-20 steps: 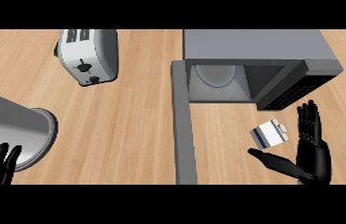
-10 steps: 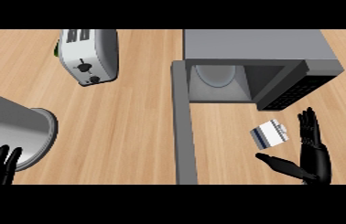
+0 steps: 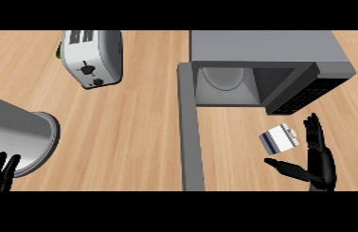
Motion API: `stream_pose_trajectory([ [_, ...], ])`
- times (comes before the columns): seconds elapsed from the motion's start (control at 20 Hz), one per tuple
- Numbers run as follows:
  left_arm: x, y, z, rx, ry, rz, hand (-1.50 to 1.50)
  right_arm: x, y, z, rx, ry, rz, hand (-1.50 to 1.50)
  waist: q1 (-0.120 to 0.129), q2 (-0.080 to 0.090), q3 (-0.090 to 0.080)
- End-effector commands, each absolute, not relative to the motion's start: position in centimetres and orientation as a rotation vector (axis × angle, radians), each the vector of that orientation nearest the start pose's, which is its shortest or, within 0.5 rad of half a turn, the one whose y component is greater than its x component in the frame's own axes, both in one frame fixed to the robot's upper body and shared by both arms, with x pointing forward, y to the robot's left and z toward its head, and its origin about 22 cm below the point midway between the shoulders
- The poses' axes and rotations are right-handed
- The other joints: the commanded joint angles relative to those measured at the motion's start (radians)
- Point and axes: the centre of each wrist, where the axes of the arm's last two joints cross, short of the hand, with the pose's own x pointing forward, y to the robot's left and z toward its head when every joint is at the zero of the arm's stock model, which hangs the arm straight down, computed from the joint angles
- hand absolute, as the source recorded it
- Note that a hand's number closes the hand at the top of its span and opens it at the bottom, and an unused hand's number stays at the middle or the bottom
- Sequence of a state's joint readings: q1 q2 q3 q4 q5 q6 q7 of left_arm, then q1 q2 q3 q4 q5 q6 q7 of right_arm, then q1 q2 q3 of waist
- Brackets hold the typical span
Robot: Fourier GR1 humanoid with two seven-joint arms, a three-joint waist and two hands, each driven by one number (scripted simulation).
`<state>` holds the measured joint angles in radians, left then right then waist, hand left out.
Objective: Pick up the milk, place it into the microwave and close the microwave
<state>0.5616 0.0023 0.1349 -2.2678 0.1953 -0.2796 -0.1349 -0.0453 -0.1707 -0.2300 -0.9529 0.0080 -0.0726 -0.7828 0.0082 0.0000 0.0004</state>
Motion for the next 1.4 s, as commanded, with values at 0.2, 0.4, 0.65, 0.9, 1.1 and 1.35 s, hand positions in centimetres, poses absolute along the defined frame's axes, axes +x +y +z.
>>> stream_pose_trajectory([
  [0.2,9.8,29.0,8.0,0.033,-1.917,0.037,-1.5,22.4,-33.7,-13.8,-0.353,-1.73,0.015,-1.5,0.003,0.001,0.0],
  [0.4,8.9,29.5,7.5,0.018,-1.921,0.038,-1.5,21.0,-36.6,-14.7,-0.321,-1.726,-0.011,-1.5,0.008,0.002,0.001],
  [0.65,10.9,28.4,7.4,0.039,-1.918,0.03,-1.5,21.2,-34.6,-15.7,-0.236,-1.708,-0.019,-1.5,0.001,0.002,0.001],
  [0.9,8.5,30.2,6.6,0.025,-1.922,0.039,-1.5,21.3,-36.0,-15.6,-0.268,-1.745,-0.045,-1.5,0.011,0.003,0.001],
  [1.1,10.9,30.9,7.2,0.006,-1.922,0.03,-1.5,20.8,-35.6,-16.1,-0.242,-1.761,-0.059,-1.5,0.007,0.005,0.002],
  [1.35,10.7,30.7,7.0,0.01,-1.92,0.036,-1.5,23.5,-32.7,-15.8,-0.126,-1.803,-0.172,1.5,0.011,0.006,0.002],
])
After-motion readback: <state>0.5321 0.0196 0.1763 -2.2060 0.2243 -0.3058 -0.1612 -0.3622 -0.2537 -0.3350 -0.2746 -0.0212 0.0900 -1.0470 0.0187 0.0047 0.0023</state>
